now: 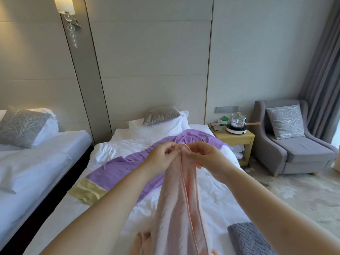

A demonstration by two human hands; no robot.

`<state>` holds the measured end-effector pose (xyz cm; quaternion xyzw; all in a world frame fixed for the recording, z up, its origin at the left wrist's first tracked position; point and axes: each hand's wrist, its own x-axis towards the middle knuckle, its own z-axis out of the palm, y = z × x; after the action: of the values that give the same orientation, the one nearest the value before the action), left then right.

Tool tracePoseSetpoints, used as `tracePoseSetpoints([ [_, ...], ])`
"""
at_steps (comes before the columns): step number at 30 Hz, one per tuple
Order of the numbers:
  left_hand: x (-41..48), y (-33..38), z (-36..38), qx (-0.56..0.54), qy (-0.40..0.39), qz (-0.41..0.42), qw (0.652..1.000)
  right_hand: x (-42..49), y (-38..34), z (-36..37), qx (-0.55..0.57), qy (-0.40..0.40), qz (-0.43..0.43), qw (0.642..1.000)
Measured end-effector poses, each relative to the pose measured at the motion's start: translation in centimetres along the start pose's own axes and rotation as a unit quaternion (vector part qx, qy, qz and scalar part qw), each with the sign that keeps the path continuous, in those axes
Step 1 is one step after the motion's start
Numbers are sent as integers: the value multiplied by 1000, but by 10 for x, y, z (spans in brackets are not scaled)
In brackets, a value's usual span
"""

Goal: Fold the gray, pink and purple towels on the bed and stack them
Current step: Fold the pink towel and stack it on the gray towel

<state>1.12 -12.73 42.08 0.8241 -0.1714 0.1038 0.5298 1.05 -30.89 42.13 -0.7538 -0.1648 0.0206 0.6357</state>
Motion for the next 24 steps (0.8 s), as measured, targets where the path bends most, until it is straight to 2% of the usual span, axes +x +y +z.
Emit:
tracePoseSetpoints([
  [3, 3, 11, -6, -46, 24, -12, 999, -7, 20, 2, -74, 18, 24, 997],
  [5, 6, 15, -14, -37, 26, -40, 998, -8, 20, 0, -39, 44, 26, 998],
  [7, 7, 17, -21, 2, 9, -61, 998, -5, 8, -3, -20, 82, 0, 996],
  [9, 6, 22, -24, 1, -29, -67, 997, 0, -9, -5, -51, 101, -41, 993],
  [11, 7, 25, -21, -25, -65, -50, 996, 4, -26, -4, -91, 87, -73, 989],
  [14, 12, 33, -14, 1, -75, -7, 997, 8, -41, -1, -108, 48, -88, 989],
  [19, 21, 37, -13, 32, -80, 3, 996, 2, -33, -5, -7, 51, -95, 994],
  [24, 28, 43, -3, 24, -13, 9, 1000, -6, -8, 3, -32, 82, -98, 991],
])
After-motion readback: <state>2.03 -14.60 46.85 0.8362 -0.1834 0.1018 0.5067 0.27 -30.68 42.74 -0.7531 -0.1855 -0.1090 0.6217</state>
